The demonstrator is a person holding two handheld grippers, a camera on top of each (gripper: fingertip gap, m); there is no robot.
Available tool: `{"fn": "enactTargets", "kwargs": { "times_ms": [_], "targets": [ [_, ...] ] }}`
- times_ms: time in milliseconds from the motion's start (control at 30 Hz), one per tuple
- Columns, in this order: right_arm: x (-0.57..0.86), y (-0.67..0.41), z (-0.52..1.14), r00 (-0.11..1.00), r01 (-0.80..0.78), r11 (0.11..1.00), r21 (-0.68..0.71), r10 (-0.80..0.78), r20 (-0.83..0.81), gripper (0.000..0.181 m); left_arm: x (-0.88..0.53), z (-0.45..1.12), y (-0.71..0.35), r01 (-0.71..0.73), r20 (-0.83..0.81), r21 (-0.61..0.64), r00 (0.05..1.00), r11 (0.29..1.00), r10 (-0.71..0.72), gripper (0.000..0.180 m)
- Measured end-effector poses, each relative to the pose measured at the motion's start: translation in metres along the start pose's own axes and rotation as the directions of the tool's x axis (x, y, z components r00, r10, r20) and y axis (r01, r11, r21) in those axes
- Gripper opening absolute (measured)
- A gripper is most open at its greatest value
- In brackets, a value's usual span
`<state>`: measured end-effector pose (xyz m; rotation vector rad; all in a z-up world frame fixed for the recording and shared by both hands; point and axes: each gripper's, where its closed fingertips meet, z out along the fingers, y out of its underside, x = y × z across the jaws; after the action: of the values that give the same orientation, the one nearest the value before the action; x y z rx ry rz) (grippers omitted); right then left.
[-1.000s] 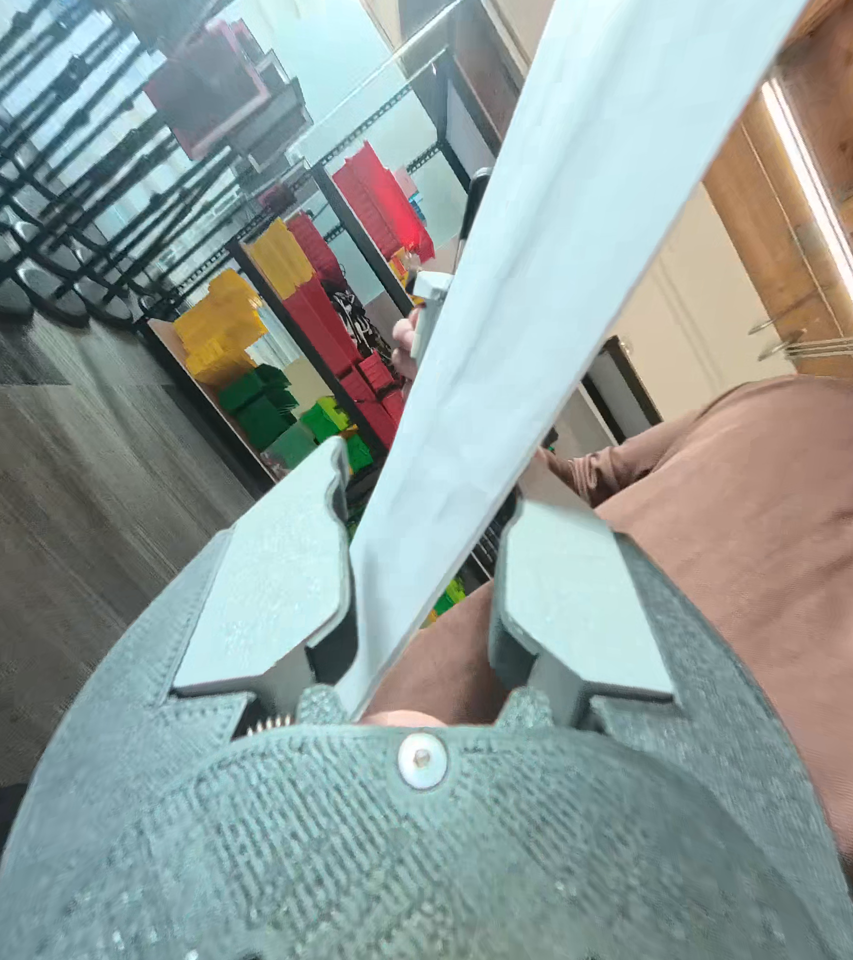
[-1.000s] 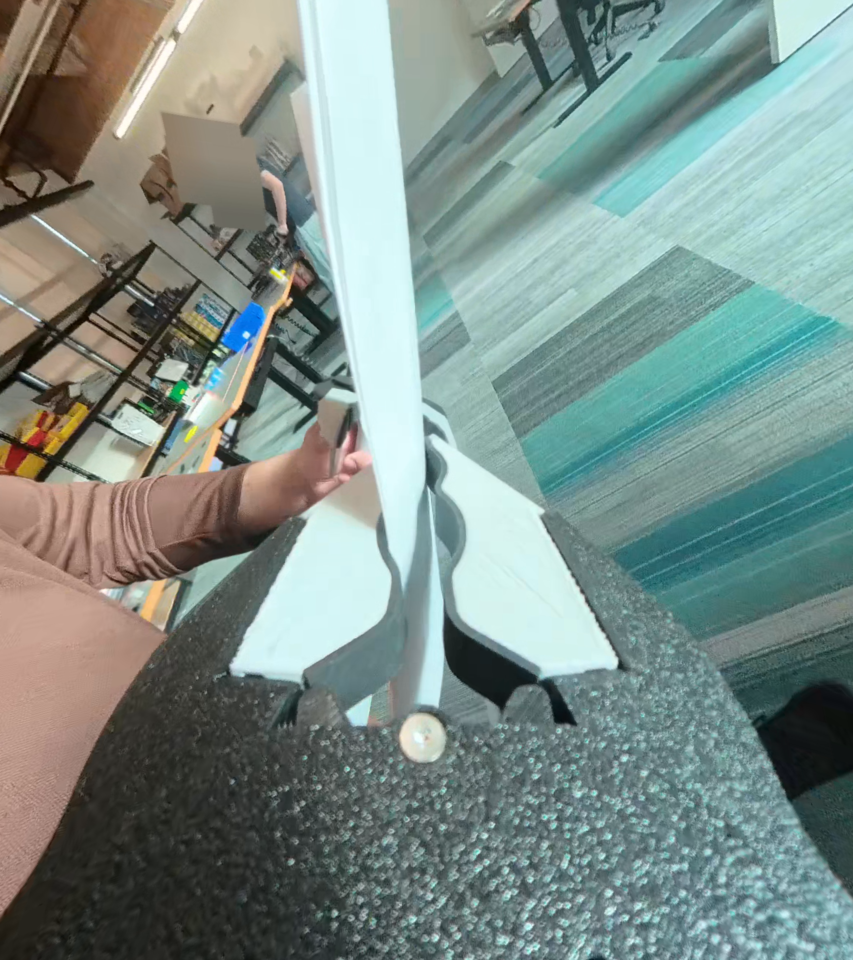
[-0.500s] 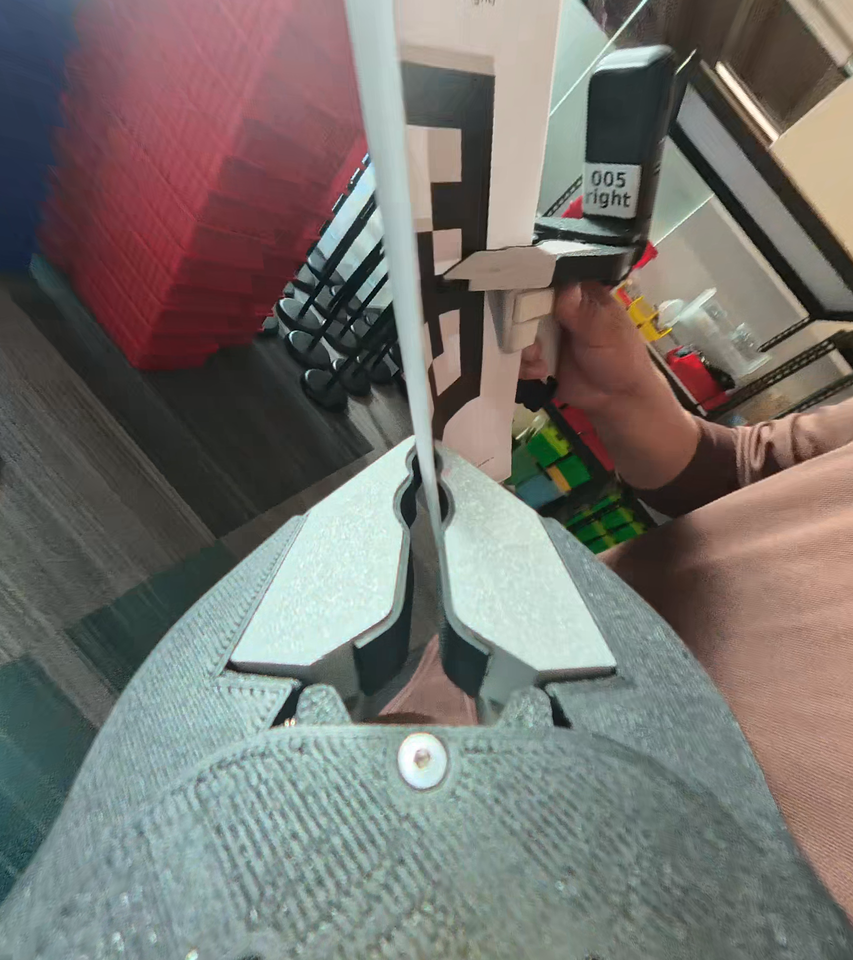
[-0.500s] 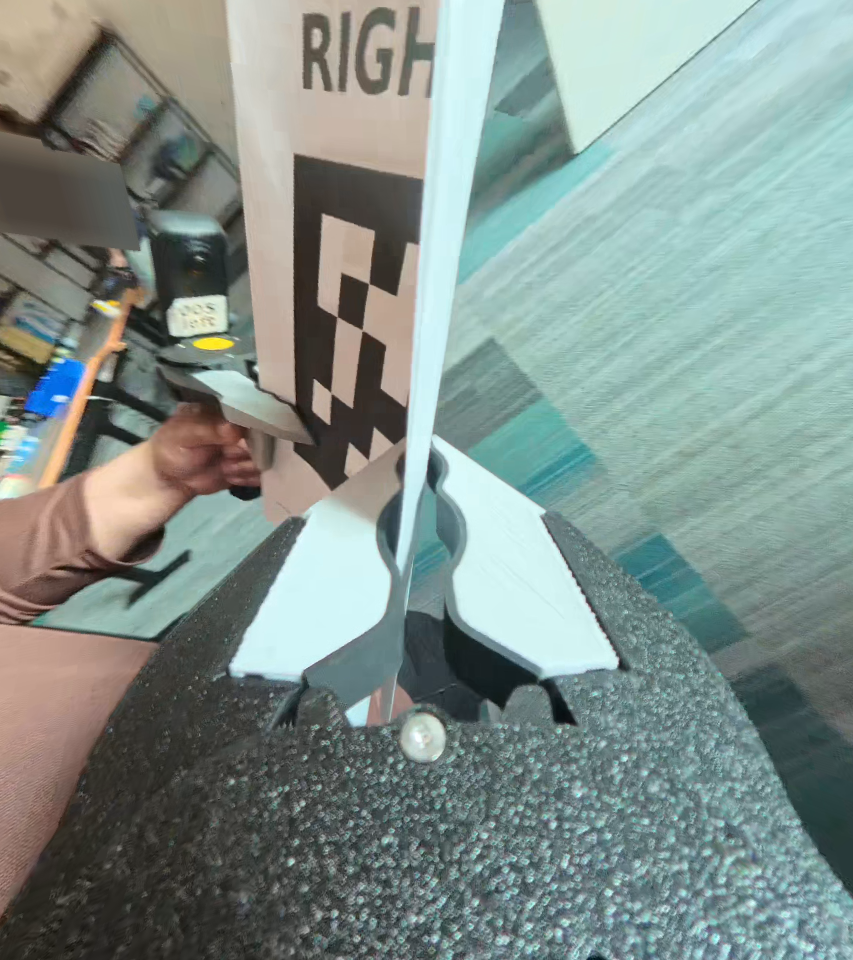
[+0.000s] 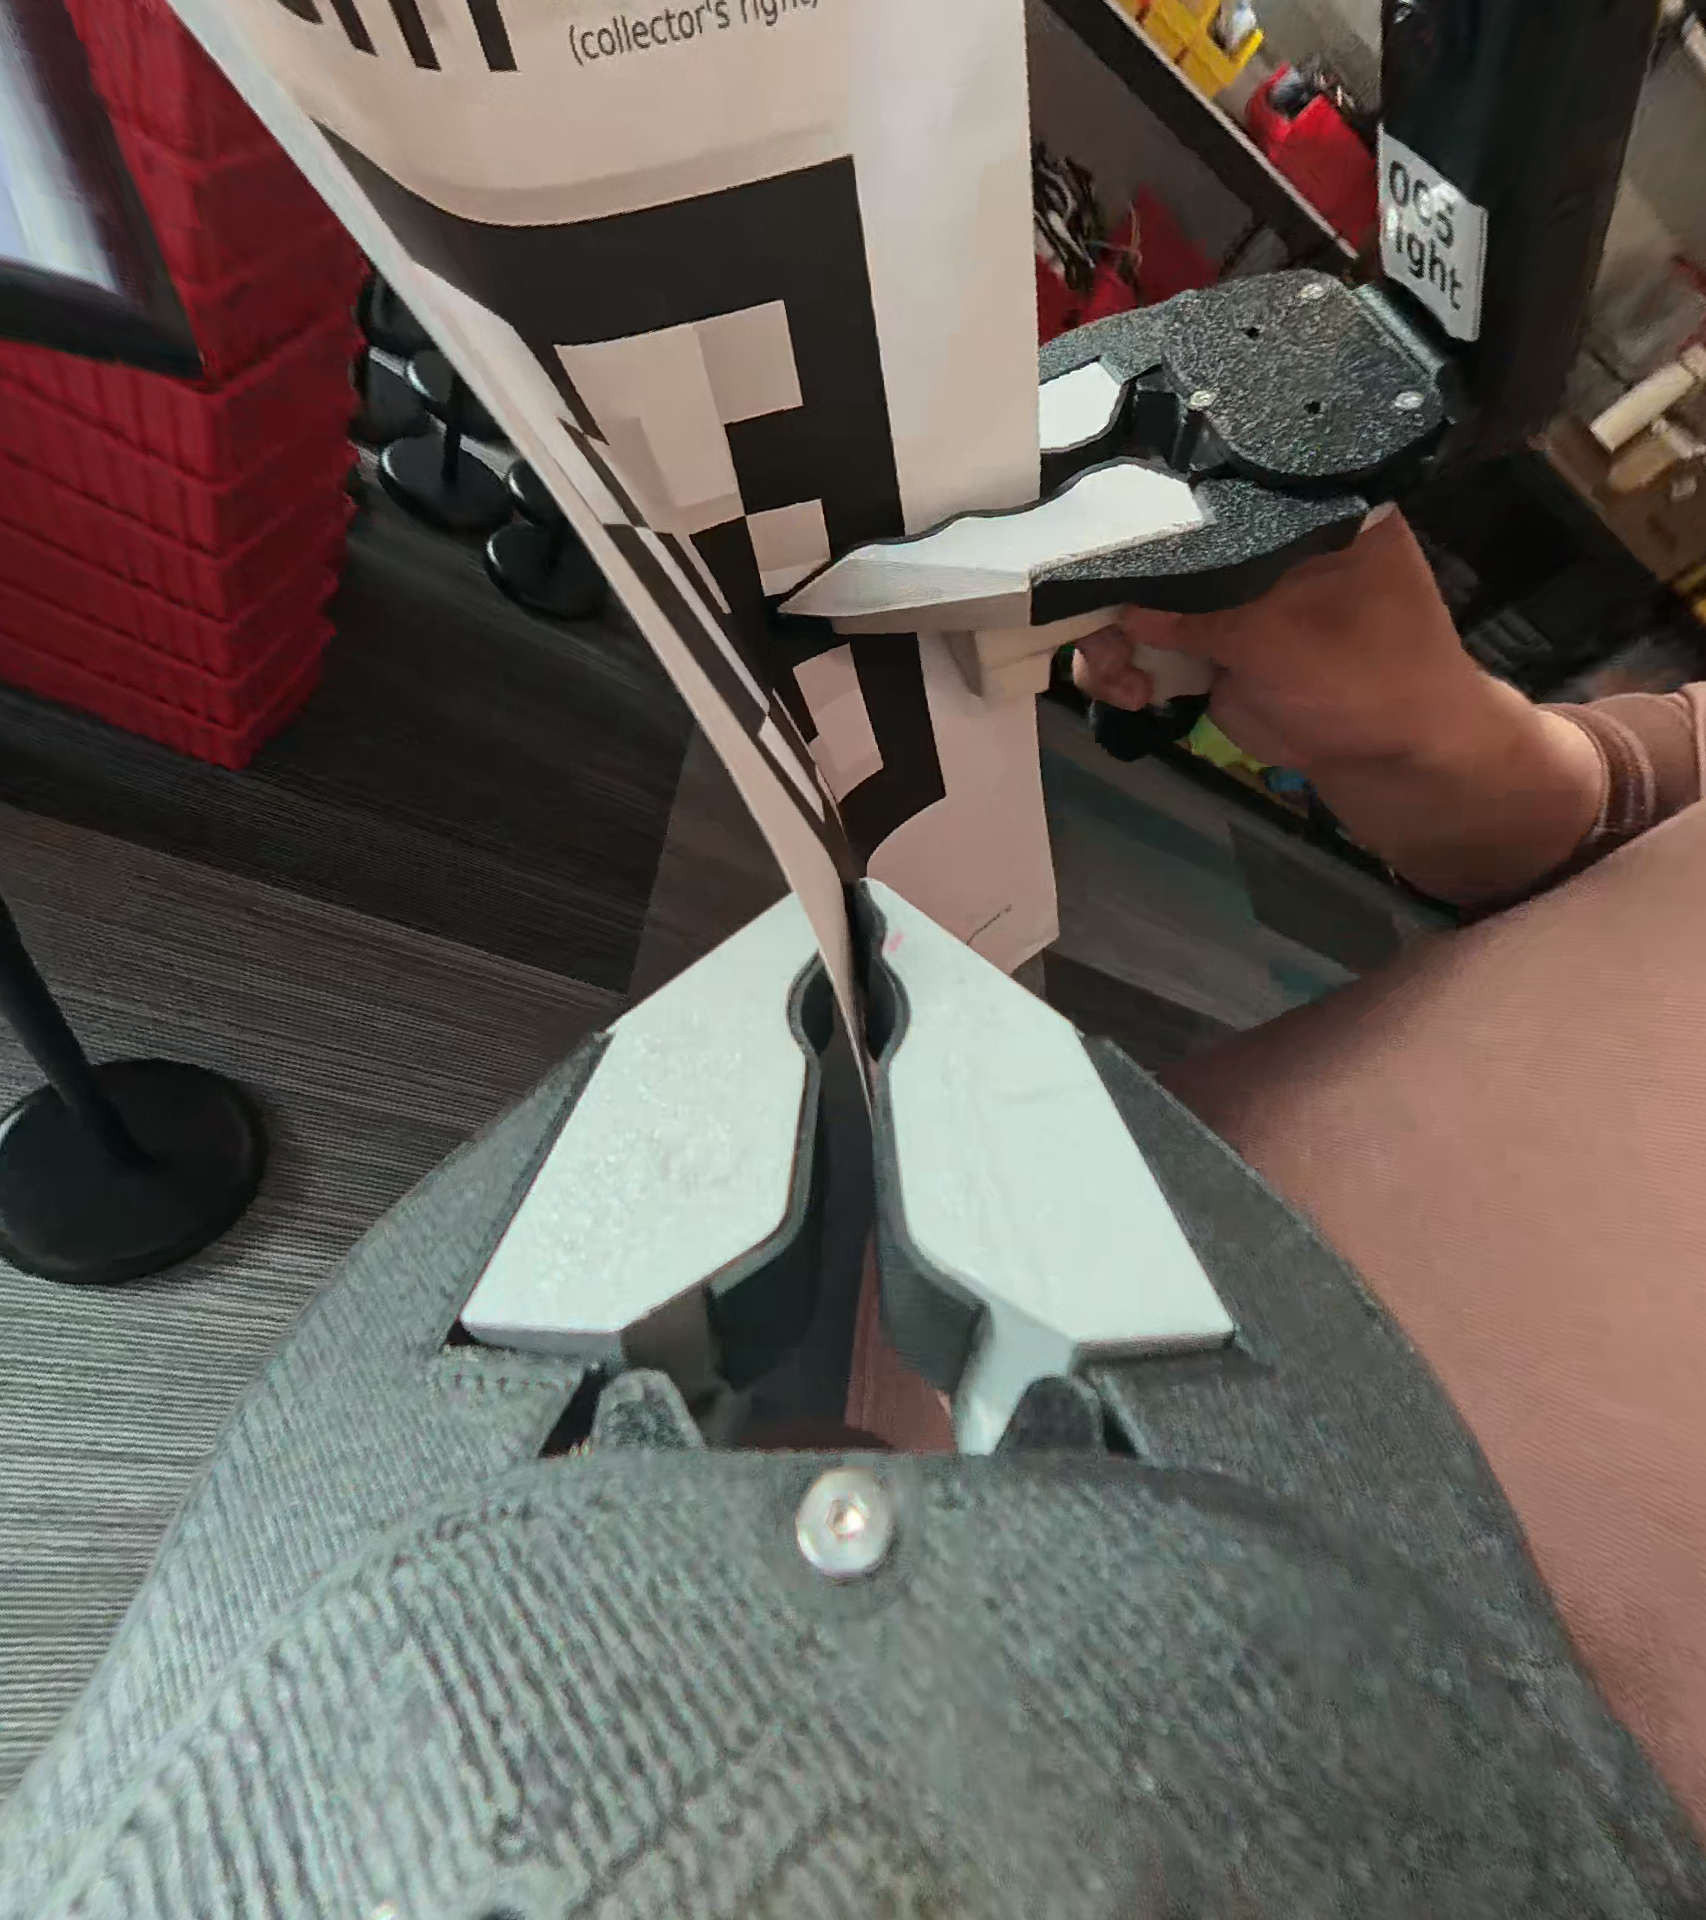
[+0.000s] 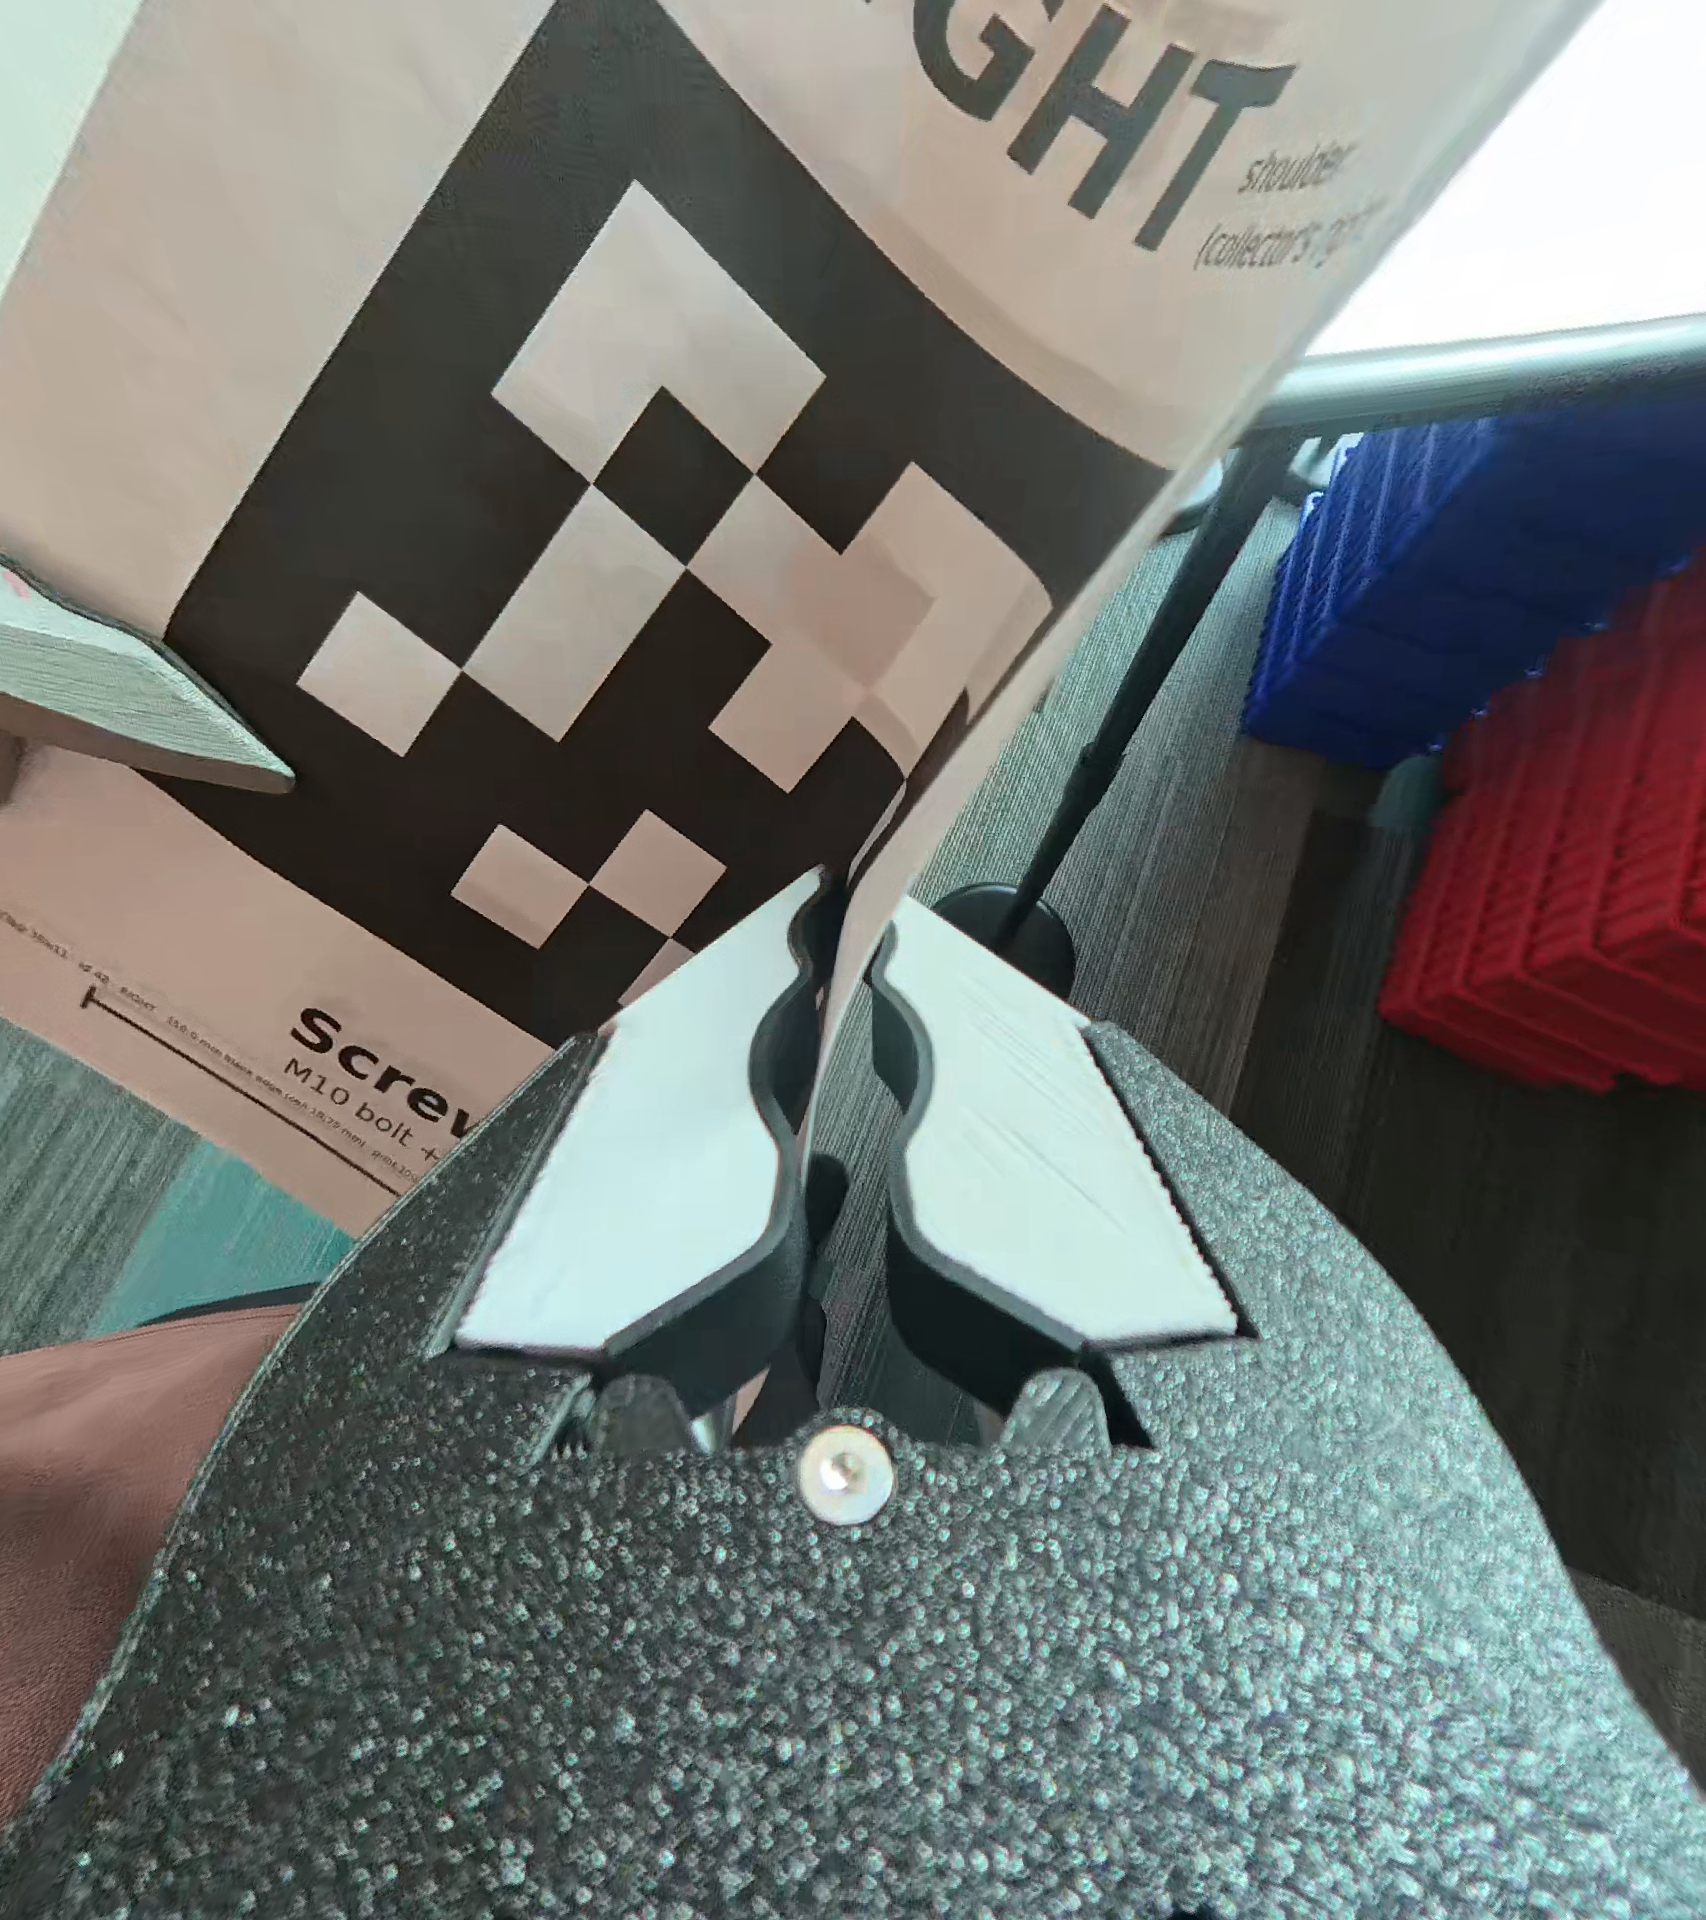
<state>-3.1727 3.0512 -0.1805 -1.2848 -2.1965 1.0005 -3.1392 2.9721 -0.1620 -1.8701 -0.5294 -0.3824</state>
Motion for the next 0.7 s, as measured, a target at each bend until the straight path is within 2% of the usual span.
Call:
{"fn": "enactTargets", "kwargs": {
  "times_ms": [233, 400, 467, 700],
  "targets": [
    [0.071, -0.038, 0.041, 0.984, -0.175, 0.98, 0.094, 0.177, -0.011, 0.0, -0.073, 0.026, -0.06, -0.033, -0.087, -0.127, 0.996, 0.991, 0.022, 0.0],
    [0.105, -0.067, 0.054, 0.969, -0.223, 0.969, 0.102, 0.232, -0.088, 0.0, -0.103, 0.034, -0.101, -0.049, -0.209, -0.221, 0.978, 0.974, 0.002, 0.0],
    [0.116, -0.077, 0.056, 0.958, -0.238, 0.964, 0.121, 0.254, -0.133, 0.0, -0.117, 0.036, -0.113, -0.108, -0.254, -0.241, 0.966, 0.964, 0.045, 0.0],
    [0.137, -0.106, 0.076, 0.871, -0.36, 0.925, 0.12, 0.379, -0.314, 0.0, -0.16, 0.032, -0.145, -0.218, -0.511, -0.26, 0.858, 0.941, 0.058, 0.0]
  ]
}}
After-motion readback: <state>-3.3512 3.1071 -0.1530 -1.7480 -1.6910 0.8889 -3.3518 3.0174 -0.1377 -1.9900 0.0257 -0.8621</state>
